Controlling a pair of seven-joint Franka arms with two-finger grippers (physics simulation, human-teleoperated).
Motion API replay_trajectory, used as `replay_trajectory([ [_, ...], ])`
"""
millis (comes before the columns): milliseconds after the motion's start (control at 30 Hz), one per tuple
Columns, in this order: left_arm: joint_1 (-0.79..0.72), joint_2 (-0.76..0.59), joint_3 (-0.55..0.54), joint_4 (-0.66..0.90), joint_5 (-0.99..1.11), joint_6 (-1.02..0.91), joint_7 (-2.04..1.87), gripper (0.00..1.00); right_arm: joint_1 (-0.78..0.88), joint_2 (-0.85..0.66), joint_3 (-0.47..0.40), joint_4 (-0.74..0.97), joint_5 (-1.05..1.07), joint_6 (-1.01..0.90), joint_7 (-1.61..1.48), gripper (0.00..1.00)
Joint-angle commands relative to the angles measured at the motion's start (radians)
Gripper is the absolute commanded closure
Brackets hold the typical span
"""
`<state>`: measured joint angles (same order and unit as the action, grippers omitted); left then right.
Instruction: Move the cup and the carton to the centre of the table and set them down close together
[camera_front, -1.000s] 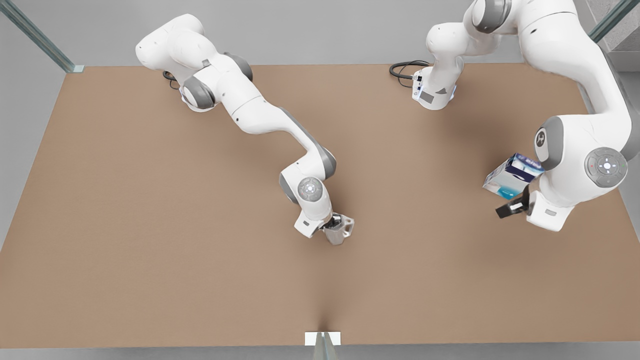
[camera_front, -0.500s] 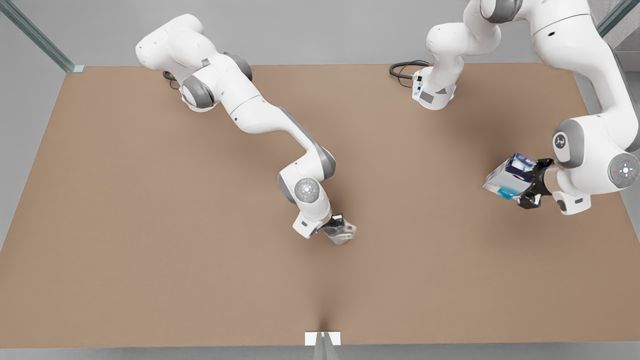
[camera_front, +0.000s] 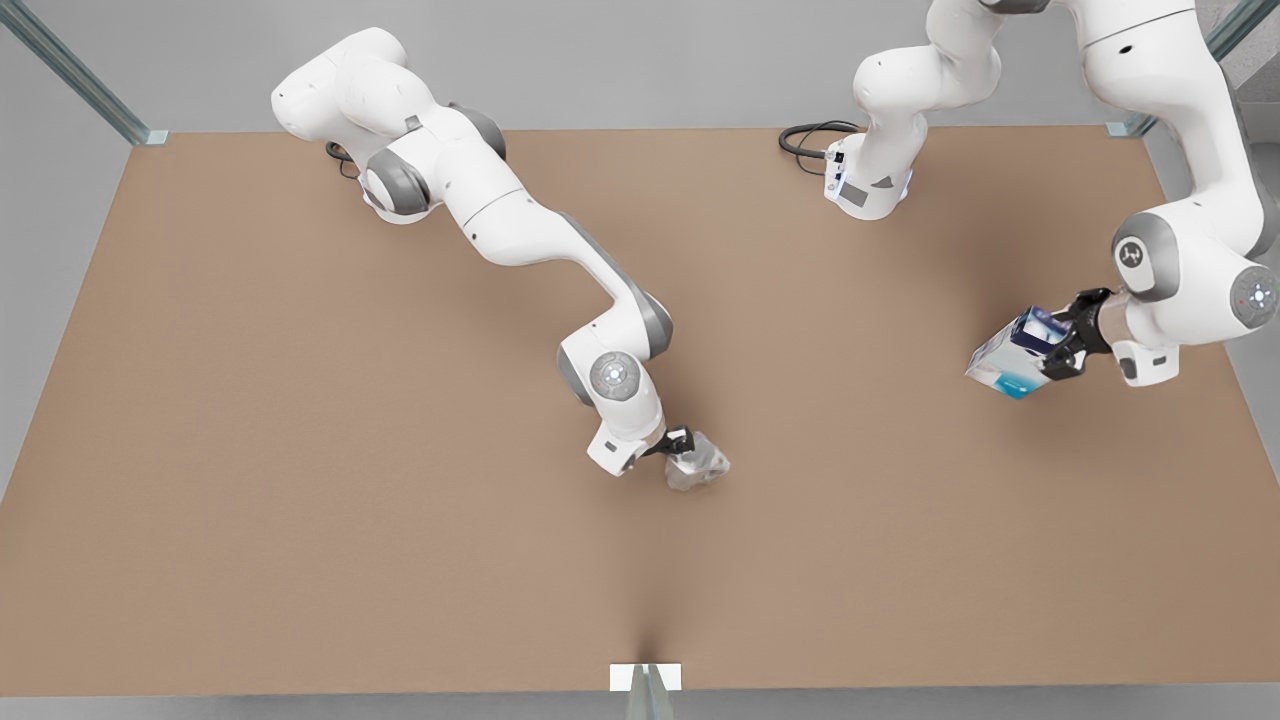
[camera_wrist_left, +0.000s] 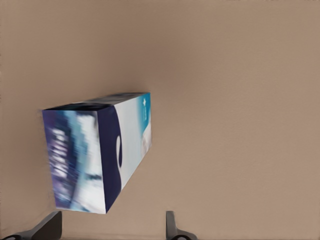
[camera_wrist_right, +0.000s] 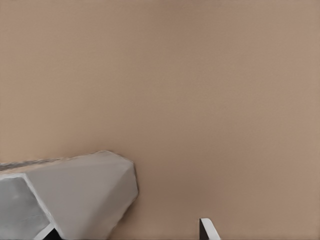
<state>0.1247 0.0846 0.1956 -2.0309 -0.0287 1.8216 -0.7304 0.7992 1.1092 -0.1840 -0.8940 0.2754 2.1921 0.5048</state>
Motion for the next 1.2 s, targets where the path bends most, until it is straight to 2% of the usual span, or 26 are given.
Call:
replay_trajectory([
  [0,0.003,-0.006,0.001,-0.009,-0.002,0.005,-0.001,0.00,0.000,0.000,0.000,0.000,-0.001,0.000,0.000,0.00],
  [133,0.003,-0.016,0.047,-0.031,-0.031,0.010,-0.003,0.00,-0.002,-0.005,-0.002,0.000,0.001,-0.003,0.000,0.00],
  [367,0.018,-0.006,0.061,-0.045,-0.060,0.027,0.009,0.00,-0.012,-0.055,-0.003,-0.002,0.028,-0.066,0.001,0.00],
  [433,0.029,0.000,0.061,-0.045,-0.060,0.027,0.017,0.00,-0.029,-0.163,0.001,-0.088,0.024,-0.084,0.004,0.00],
  [500,0.044,0.006,0.062,-0.045,-0.060,0.027,0.032,0.00,-0.072,-0.356,0.012,-0.246,-0.001,-0.084,-0.006,0.00],
  [533,0.050,0.007,0.062,-0.046,-0.060,0.027,0.054,0.00,-0.136,-0.460,0.032,-0.330,-0.027,-0.104,-0.015,0.00],
  [600,0.055,0.010,0.065,-0.081,-0.060,0.074,0.071,0.00,-0.252,-0.647,0.047,-0.563,-0.028,-0.133,-0.252,0.00],
  [633,0.055,0.010,0.065,-0.083,-0.060,0.093,0.071,0.00,-0.273,-0.692,0.035,-0.582,-0.041,-0.251,-0.250,0.00],
  [700,0.055,0.010,0.065,-0.109,-0.085,0.131,0.071,0.00,-0.363,-0.853,0.035,-0.755,-0.173,-0.268,-0.256,0.00],
  [767,0.056,0.012,0.065,-0.112,-0.088,0.142,0.095,0.00,-0.480,-0.874,0.041,-0.718,-0.193,-0.320,-0.353,0.00],
  [833,0.056,0.021,0.067,-0.126,-0.088,0.157,0.100,0.00,-0.696,-0.858,0.142,-0.660,-0.300,-0.376,-0.417,0.00],
  [867,0.061,0.027,0.067,-0.126,-0.088,0.159,0.100,0.00,-0.741,-0.839,0.138,-0.632,-0.323,-0.377,-0.505,0.00],
  [967,0.064,0.041,0.067,-0.124,-0.088,0.159,0.100,0.00,-0.745,-0.838,0.129,-0.580,-0.317,-0.420,-0.506,0.00],
  [1000,0.064,0.047,0.067,-0.124,-0.089,0.159,0.100,0.00,-0.785,-0.830,0.144,-0.553,-0.314,-0.451,-0.511,0.00],
  [1033,0.064,0.049,0.067,-0.124,-0.089,0.159,0.100,0.00,-0.833,-0.812,0.201,-0.540,-0.317,-0.454,-0.508,0.00],
  [1067,0.064,0.050,0.067,-0.124,-0.091,0.159,0.100,0.23,-0.870,-0.812,0.247,-0.545,-0.320,-0.456,-0.508,0.00],
  [1133,0.064,0.050,0.067,-0.124,-0.091,0.157,0.100,0.35,-0.862,-0.812,0.259,-0.546,-0.325,-0.456,-0.506,0.00],
  [1167,0.062,0.050,0.067,-0.126,-0.091,0.156,0.100,0.36,-0.867,-0.812,0.259,-0.548,-0.317,-0.457,-0.514,0.00],
])
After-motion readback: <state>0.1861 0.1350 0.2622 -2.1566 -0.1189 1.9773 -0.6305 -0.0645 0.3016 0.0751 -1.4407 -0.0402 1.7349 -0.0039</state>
